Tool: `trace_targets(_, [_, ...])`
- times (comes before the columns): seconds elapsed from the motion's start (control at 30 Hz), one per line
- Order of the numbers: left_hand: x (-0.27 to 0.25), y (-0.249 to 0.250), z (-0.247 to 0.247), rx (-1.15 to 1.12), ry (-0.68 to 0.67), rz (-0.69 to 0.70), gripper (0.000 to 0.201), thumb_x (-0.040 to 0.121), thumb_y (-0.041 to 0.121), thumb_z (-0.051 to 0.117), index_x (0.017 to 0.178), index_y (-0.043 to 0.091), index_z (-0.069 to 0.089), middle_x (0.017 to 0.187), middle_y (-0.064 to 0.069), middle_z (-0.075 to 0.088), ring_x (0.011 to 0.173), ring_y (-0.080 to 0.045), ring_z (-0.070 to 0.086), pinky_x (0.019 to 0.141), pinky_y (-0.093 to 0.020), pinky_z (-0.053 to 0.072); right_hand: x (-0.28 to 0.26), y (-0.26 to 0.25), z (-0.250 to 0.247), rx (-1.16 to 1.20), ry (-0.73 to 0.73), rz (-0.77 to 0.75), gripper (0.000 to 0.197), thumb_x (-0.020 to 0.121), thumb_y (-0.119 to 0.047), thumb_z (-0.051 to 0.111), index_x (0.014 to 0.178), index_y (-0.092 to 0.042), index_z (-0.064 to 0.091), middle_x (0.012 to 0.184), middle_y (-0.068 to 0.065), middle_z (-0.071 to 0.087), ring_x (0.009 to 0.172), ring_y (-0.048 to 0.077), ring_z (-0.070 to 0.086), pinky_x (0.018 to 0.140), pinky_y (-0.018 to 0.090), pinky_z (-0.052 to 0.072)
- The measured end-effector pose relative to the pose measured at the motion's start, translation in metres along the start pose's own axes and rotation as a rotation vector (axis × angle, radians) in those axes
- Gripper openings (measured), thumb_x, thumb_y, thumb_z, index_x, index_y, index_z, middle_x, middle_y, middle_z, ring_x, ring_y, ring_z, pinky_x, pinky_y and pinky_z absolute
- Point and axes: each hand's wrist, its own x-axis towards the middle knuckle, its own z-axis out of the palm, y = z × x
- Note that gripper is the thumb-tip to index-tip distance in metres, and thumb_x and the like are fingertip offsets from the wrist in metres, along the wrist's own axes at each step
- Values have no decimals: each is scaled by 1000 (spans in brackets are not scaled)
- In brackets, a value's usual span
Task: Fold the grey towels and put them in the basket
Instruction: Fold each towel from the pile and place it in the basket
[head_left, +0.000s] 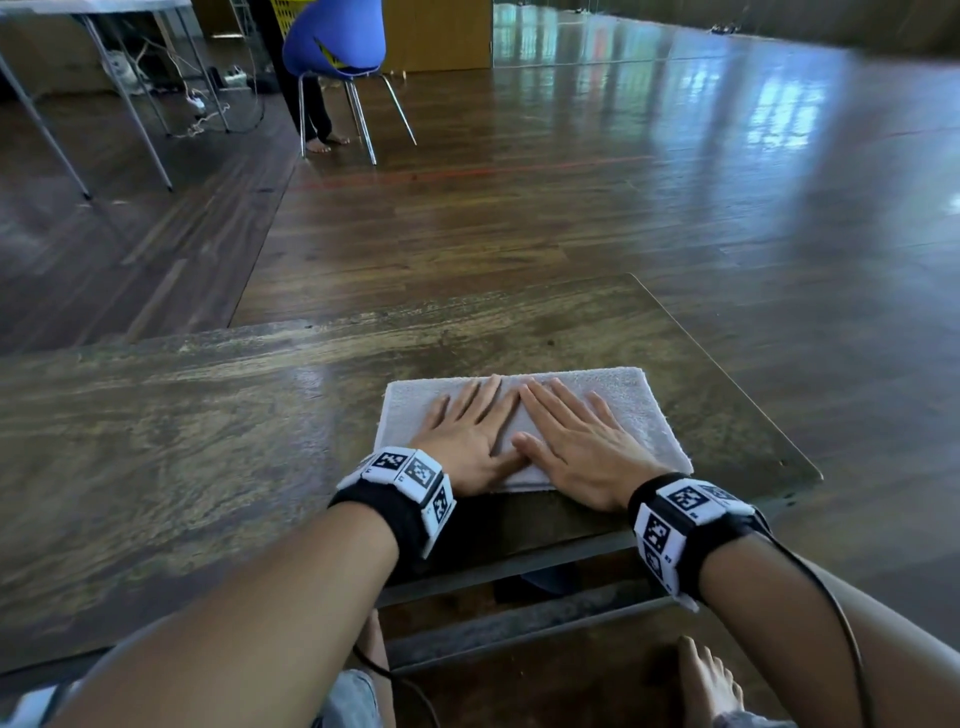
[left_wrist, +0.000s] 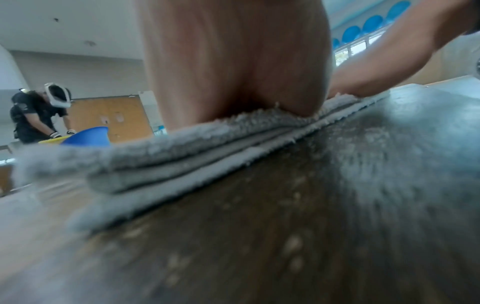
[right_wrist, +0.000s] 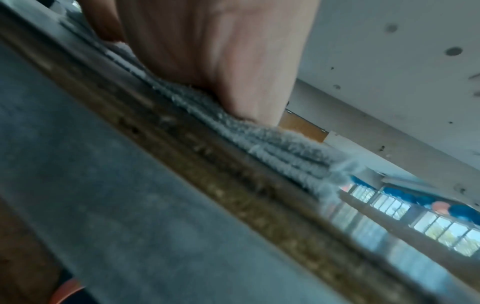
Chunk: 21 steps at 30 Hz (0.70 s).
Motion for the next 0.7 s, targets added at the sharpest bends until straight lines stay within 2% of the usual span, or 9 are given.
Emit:
trace_targets(0.1, [-6,-11,-4,-31,-24,-45,97,76,91,18,152,43,-19,162,14,-26,149,-8,-24,120,-41,-15,-3,5,4,0,23,25,86,89,-78,1,161,-32,-6,168,-18,-13,153,8,-20,124,46,-11])
trace_targets(0.17, [-12,-22,-8,-49,-60,-78,112,64,100,19,151,44,-23,160,15,-30,147,-7,-27,120,-41,-15,-8,16,4,5,16,71,89,86,-84,4,160,-37,-10,166,-20,-17,152,9,-23,123,49,-12])
trace_targets(0.23, [-17,-30,-11,-52,-85,-93,123,54,105,19,149,43,-26,159,15,-33,146,-7,-29,120,-41,-15,-15,26,3,26,5,136,94,80,-90,6,158,-42,-14,164,-23,-20,151,9,-26,122,47,-14])
trace_targets(0.3, [-20,-34,-12,-63,-101,-100,127,51,107,22,148,43,-29,158,16,-35,146,-7,-31,120,-41,-16,-19,32,3,22,6,181,97,76,-95,5,157,-45,-15,164,-22,-21,151,11,-27,123,46,-13])
trace_targets(0.47, [-21,-36,-13,-70,-99,-135,136,47,107,26,150,37,-28,158,12,-35,147,-11,-30,121,-43,-15,-21,37,-1,24,-9,260,105,73,-97,7,158,-39,-15,165,-19,-22,152,12,-26,123,54,-6])
trace_targets(0.7, [-32,-47,-15,-111,-97,-194,147,42,107,33,152,30,-28,159,11,-35,146,-12,-31,121,-45,-12,-23,33,-7,34,12,367,119,73,-97,10,161,-20,-12,169,-5,-18,153,8,-20,125,49,-9])
